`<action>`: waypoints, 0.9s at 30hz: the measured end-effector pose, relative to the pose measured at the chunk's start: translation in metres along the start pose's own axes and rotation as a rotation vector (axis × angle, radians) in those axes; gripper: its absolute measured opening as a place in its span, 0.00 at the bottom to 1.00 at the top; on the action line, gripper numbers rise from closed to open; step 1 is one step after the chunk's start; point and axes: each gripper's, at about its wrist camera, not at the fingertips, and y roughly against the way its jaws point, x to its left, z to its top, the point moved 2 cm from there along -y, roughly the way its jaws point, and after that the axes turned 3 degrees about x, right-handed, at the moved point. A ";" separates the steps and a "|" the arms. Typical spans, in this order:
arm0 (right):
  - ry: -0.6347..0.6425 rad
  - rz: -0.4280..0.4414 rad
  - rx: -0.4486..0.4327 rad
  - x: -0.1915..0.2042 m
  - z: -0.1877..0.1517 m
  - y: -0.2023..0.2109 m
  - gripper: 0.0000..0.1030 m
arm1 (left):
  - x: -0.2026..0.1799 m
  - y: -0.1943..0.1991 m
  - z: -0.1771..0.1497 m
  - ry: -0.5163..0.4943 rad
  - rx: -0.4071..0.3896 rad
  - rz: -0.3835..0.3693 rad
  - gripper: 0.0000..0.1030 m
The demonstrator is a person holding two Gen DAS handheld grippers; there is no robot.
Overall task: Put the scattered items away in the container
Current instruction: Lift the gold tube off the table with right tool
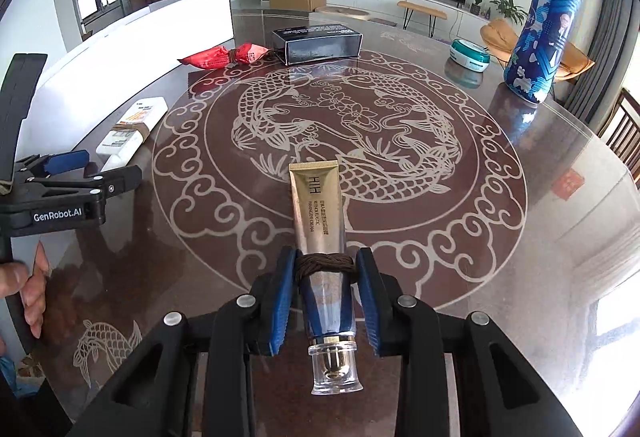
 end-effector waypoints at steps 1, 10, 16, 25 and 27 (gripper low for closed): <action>-0.004 0.001 0.000 0.000 -0.002 0.001 0.32 | 0.000 0.000 0.000 0.000 0.000 0.000 1.00; -0.048 0.009 -0.004 -0.014 -0.003 -0.001 0.60 | 0.000 0.000 0.000 0.000 0.000 0.000 1.00; -0.035 0.017 -0.017 -0.009 -0.010 0.000 0.74 | 0.000 0.000 0.000 0.000 0.000 0.000 1.00; -0.028 0.021 -0.004 -0.007 -0.010 -0.002 0.87 | 0.000 0.001 0.000 -0.002 0.002 -0.005 1.00; -0.035 0.021 0.003 -0.008 -0.010 -0.004 0.90 | 0.000 0.002 0.000 -0.005 0.003 -0.008 1.00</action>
